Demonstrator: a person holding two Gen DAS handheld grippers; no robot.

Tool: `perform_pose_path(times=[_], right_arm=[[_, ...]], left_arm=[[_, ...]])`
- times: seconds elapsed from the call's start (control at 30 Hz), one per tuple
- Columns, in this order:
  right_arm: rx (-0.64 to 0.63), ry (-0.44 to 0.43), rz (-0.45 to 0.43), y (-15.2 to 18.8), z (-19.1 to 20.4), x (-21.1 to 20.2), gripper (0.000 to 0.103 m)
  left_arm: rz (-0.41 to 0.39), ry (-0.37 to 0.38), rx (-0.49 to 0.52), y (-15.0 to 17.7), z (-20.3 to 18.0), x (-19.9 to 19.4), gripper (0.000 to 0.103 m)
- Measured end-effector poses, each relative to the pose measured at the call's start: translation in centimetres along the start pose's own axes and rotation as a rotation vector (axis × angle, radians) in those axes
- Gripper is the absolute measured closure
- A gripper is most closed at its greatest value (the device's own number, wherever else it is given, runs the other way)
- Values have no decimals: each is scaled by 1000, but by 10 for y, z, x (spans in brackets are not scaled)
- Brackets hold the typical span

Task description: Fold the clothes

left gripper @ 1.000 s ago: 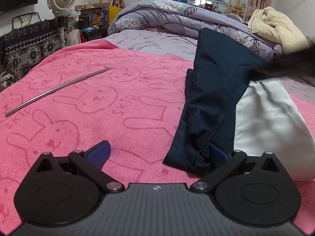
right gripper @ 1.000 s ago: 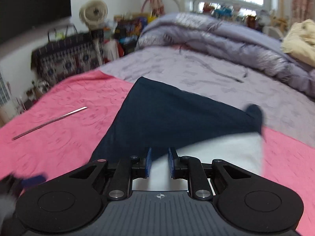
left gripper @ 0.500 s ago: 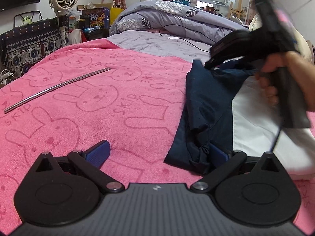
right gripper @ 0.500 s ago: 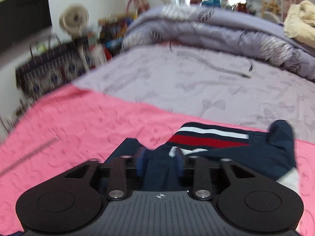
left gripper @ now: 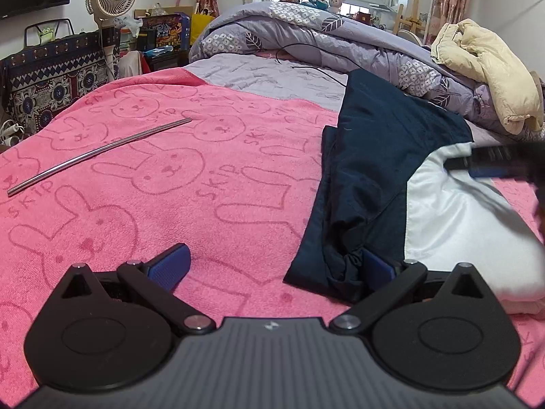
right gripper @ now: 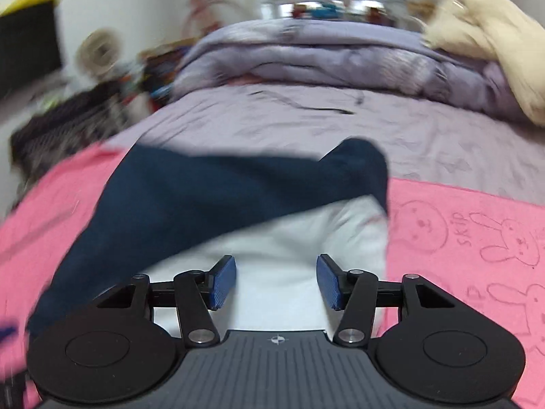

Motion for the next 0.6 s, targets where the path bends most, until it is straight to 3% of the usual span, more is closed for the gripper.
perform_pose_path(times=[0.13, 0.17, 0.2, 0.27, 0.37, 0.5, 0.6], right_arm=[[45, 38, -3, -31, -26, 33, 52], [45, 50, 4, -36, -31, 42, 47], [48, 64, 10, -39, -35, 47, 33], [76, 76, 12, -41, -41, 43, 31], [178, -10, -44, -31, -46, 5, 31], [316, -150, -87, 20, -53, -71, 24], [315, -129, -87, 68, -41, -115, 24]], left_arm=[[-1, -4, 2, 0, 0, 0, 0], [0, -4, 2, 0, 0, 0, 0], [0, -5, 3, 0, 0, 0, 0], [2, -5, 3, 0, 0, 1, 0], [2, -6, 4, 0, -1, 1, 0], [2, -5, 4, 0, -1, 0, 0], [3, -4, 4, 0, -1, 0, 0]])
Point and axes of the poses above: each gripper's, at about its wrist camera, not at the fingertips, and x roughly the way its jaws point, z to its left, y to its underside, the point moved 5 cm from there along x, roughly the way its jaws point, and after that the axes turned 13 degrees about -y, right-handed, at the moved point
